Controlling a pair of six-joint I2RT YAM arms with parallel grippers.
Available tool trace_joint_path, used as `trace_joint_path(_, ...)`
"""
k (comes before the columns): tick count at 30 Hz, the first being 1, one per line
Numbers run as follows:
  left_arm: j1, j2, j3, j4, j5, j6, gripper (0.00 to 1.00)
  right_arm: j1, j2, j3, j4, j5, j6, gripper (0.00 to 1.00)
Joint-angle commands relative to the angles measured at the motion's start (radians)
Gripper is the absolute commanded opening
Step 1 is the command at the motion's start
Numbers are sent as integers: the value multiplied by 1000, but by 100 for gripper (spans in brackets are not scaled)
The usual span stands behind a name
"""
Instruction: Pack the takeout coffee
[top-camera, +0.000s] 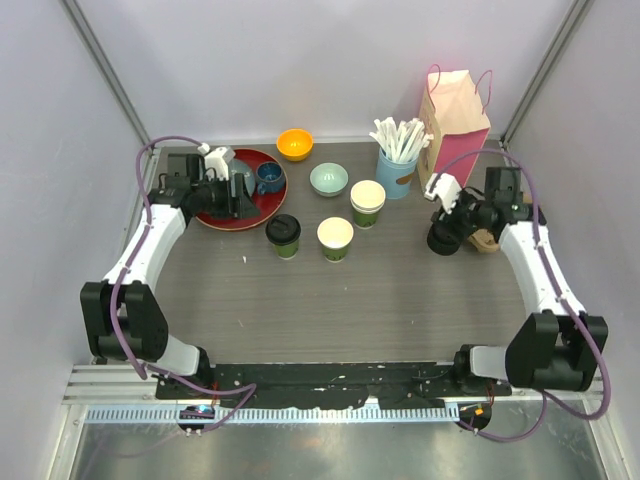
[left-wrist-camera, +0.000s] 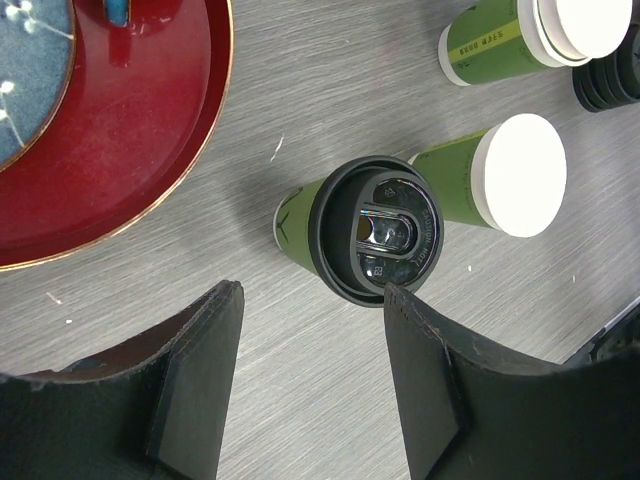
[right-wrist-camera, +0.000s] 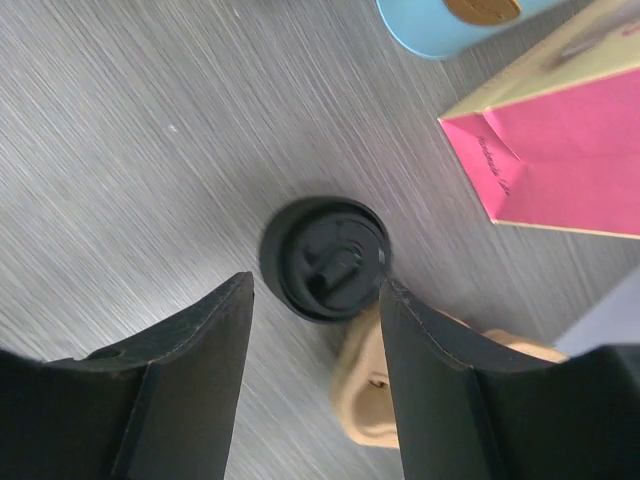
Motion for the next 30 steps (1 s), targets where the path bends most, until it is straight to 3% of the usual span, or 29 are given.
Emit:
trace_joint_path(1,7,-33,11,8,10,34,63,-68,134,155,-274,-130,-339,58)
trace_joint_path(6,8,-23,20,-4,19,43,63,-77,287,258,-351,-9,-384,57)
trace_joint_path(13,8,-22,21,-10,19,43,63,-75,342,203,-270,125,-448,53)
trace_joint_path(30,8,-7,30,-26,30,40,62,-54,425,189,-204,194,-516,50)
